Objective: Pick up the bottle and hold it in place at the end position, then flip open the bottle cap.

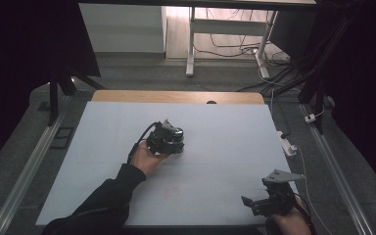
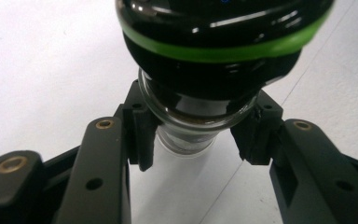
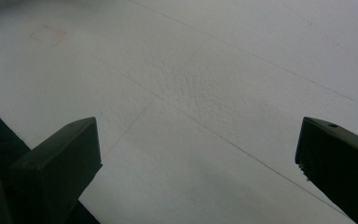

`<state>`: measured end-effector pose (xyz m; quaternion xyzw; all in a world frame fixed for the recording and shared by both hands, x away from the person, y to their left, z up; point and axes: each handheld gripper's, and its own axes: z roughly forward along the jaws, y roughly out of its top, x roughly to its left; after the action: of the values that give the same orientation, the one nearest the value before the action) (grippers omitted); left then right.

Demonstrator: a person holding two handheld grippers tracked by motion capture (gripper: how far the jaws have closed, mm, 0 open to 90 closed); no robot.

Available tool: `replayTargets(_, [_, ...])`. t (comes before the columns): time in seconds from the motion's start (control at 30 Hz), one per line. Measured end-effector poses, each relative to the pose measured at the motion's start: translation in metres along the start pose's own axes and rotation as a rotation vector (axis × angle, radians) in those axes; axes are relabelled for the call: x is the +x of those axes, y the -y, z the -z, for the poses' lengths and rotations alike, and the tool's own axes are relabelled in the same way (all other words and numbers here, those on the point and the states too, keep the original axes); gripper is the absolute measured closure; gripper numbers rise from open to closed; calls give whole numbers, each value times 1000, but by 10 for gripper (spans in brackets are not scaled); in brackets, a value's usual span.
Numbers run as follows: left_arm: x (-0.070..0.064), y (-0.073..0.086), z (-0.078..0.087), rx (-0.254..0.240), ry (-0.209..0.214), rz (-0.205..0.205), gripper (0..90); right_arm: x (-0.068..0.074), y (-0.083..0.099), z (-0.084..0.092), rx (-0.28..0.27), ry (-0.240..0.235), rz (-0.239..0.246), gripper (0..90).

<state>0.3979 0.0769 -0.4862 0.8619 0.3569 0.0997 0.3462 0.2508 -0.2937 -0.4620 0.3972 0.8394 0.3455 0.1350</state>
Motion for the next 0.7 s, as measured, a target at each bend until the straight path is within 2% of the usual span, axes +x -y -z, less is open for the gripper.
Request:
replayTargets(0.2, [-1, 4, -9, 24, -15, -12, 534, 0, 0, 0, 2, 1, 2, 0])
replayTargets(0.33, [-3, 4, -10, 20, -24, -28, 534, 0, 1, 0, 5, 3, 5, 0])
replayTargets(0.7, [-1, 6, -11, 14, -10, -31, 534, 2, 1, 2, -5, 6, 11, 0])
